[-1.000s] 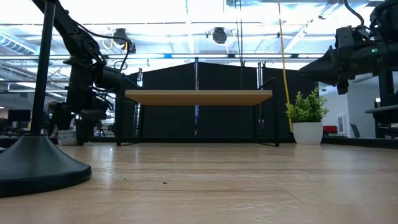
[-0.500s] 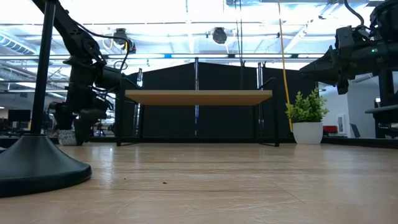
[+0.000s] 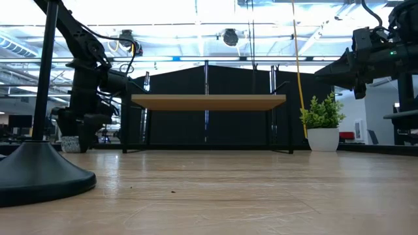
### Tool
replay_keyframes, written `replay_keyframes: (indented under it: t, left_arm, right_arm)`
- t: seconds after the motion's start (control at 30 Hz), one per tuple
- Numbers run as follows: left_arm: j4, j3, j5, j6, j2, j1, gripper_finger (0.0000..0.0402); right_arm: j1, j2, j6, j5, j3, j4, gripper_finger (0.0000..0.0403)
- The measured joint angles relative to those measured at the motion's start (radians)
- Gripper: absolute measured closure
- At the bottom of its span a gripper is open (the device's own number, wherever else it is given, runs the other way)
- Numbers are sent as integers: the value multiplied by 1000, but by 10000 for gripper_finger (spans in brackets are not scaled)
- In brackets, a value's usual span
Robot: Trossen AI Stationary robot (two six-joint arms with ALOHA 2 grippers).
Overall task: Pick & Place candle stick holders
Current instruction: Put the blue scented candle on the shelf
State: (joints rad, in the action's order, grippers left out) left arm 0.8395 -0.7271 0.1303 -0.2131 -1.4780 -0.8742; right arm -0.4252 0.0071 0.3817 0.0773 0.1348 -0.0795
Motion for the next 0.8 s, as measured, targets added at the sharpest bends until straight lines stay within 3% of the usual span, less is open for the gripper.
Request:
replay_keyframes:
  t: [0.23, 0.43, 0.57, 0.8]
  left_arm:
    - [56, 0, -57, -2, 38, 4, 71]
    - [119, -36, -87, -25, 107, 28, 104]
    - [165, -69, -89, -40, 159, 53, 104]
    - [188, -93, -100, -98, 224, 99, 71]
  right_arm:
    - [0, 0, 0, 0, 0, 0, 314]
    - [0, 0, 0, 0, 0, 0, 314]
    - [0, 0, 0, 0, 0, 0, 314]
    - [0, 0, 0, 0, 0, 0, 314]
